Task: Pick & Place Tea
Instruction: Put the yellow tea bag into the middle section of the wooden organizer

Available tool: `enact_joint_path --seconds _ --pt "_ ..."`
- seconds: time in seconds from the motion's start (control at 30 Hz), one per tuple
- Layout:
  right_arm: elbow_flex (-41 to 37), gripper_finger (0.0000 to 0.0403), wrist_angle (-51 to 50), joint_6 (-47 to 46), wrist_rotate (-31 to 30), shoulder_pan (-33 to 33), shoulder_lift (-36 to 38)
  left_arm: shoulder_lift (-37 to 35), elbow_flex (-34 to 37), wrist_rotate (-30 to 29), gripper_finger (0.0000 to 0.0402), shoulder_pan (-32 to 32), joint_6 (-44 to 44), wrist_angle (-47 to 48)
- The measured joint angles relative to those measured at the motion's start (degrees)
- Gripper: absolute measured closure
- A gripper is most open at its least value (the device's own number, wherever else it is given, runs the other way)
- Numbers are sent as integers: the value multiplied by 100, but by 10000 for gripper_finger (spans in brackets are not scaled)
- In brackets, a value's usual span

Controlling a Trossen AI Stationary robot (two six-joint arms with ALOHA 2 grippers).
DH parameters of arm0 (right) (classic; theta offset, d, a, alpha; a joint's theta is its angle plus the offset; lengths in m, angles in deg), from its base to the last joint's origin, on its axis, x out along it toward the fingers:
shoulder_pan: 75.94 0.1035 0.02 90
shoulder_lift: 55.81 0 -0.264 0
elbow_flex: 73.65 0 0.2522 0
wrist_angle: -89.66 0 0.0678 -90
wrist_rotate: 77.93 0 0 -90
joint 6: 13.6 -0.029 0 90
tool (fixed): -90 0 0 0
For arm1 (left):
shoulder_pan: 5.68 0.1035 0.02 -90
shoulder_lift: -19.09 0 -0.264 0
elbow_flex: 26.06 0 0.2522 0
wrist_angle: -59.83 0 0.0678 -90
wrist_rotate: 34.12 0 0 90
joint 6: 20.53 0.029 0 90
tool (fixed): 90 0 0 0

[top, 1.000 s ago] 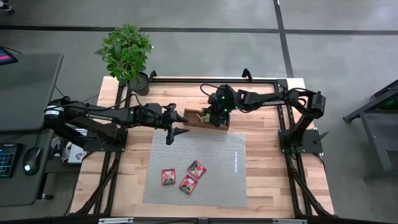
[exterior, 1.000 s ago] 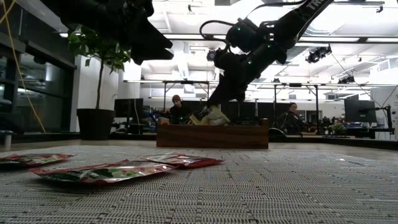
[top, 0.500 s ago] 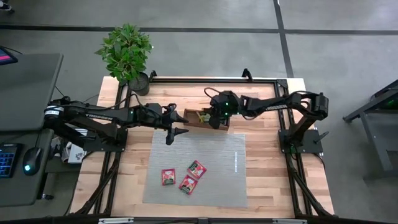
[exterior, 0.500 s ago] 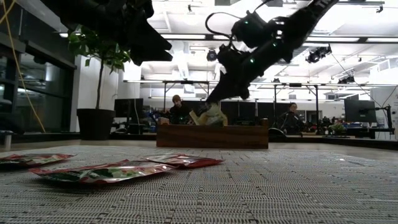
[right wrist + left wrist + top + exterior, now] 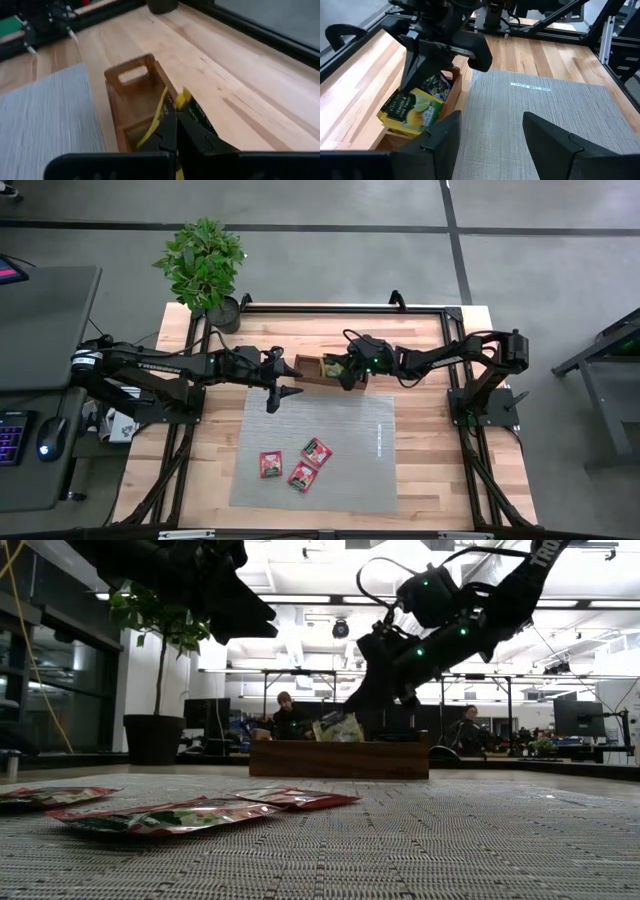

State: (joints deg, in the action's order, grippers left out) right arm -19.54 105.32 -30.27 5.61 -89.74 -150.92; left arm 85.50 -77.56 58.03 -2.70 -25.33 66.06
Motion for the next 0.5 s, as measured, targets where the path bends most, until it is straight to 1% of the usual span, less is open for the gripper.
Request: enact_joint_path --seconds 0.13,0.27,0.37,0.5 --pt "-9 396 -82 70 11 -7 0 0 0 -13 191 0 33 0" --pt "-7 373 -79 317 10 -7 0 0 0 -15 191 0 48 0" --pt "-5 341 -78 358 0 -47 0 0 0 -17 191 0 48 0" --pt "-5 287 -79 303 -1 -137 0 0 0 -20 191 0 48 0"
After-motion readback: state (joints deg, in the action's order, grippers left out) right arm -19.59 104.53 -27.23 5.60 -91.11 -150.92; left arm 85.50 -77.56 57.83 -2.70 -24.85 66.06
